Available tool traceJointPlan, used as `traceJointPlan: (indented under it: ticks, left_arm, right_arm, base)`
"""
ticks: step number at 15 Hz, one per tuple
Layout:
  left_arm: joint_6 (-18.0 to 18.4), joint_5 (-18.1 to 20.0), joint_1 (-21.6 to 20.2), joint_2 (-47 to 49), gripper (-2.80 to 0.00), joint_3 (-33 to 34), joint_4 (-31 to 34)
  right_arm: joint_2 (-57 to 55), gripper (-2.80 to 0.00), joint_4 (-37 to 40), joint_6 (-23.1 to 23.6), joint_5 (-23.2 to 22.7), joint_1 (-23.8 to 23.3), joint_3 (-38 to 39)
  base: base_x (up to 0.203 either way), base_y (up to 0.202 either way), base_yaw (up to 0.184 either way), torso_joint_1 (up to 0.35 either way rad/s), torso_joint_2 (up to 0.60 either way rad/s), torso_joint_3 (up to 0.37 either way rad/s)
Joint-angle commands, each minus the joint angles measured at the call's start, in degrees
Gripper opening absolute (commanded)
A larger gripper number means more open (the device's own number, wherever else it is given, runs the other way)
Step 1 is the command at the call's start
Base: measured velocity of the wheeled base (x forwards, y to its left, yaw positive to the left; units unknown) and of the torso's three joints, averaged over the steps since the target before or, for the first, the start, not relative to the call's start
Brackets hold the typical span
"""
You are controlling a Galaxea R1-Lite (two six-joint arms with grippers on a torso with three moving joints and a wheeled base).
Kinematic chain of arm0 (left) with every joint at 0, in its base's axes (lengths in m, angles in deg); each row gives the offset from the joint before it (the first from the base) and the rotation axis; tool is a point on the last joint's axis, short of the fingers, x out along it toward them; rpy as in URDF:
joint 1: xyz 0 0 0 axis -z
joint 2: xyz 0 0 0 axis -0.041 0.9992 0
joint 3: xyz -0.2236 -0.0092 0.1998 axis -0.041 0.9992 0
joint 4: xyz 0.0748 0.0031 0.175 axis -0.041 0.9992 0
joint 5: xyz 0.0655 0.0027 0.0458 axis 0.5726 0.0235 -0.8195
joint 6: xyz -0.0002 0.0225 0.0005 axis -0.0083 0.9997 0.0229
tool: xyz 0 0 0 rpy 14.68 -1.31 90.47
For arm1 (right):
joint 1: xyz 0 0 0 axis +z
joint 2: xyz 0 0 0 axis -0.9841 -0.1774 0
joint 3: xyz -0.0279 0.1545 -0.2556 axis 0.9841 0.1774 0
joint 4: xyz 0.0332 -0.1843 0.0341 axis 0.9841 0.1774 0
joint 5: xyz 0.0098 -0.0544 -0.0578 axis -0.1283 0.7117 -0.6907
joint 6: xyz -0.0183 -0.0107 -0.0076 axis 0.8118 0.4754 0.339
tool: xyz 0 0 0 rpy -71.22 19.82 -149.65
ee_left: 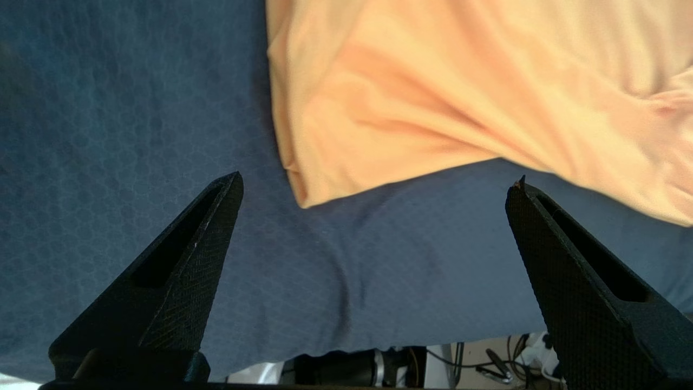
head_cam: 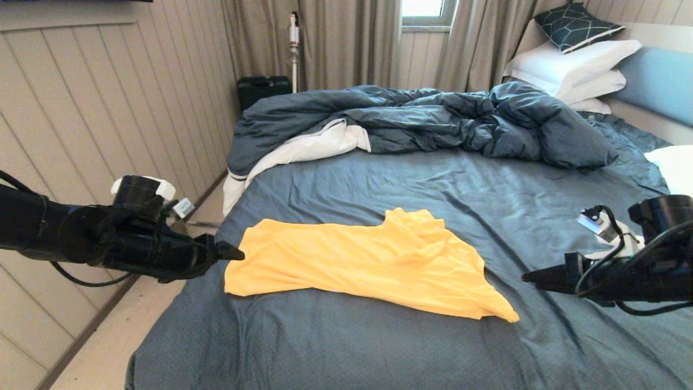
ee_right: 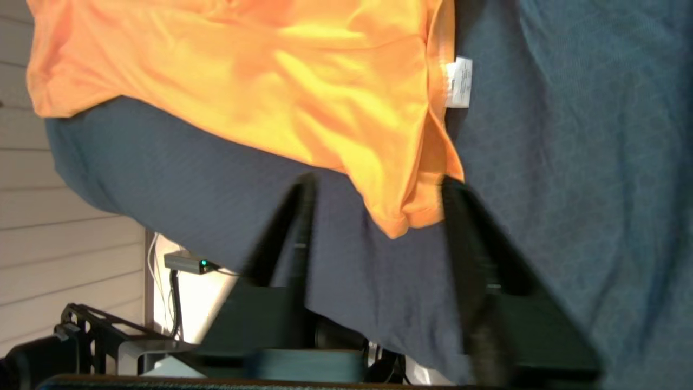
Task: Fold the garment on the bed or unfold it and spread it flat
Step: Fold the yellow T-shirt
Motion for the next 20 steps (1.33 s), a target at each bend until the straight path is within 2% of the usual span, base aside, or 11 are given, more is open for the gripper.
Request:
traceJointPlan:
  ticks: [1, 5, 10, 20]
  left_arm:
    - [-0.2, 0.11, 0.93, 5.36, 0.0, -1.03, -0.94]
    - [-0.29, -0.14, 2.42, 11.89, 0.0, -2.69, -6.16]
    - [-2.0, 0.03, 6.08, 12.05, 0.0, -3.3, -6.29]
    - [-1.98, 0.06, 6.1, 12.69, 0.0, -2.77, -6.41]
  right_arm:
    - [-2.24, 0.0, -0.07, -0.1, -0.24, -0.44, -0.78]
    - [-3.56, 0.0, -0.08, -0.29, -0.24, -1.01, -1.74]
    - [-3.91, 0.0, -0.08, -0.29, -0.24, -1.0, -1.74]
    - [-6.28, 0.0, -0.07, -0.03, -0.08, -0.3, -1.26]
  base:
    - [0.0, 0.0, 0.0, 0.0, 0.0, 0.0]
    - [0.0, 0.0, 0.0, 0.0, 0.0, 0.0]
    - [0.0, 0.0, 0.0, 0.0, 0.0, 0.0]
    - [0.0, 0.0, 0.0, 0.0, 0.0, 0.0]
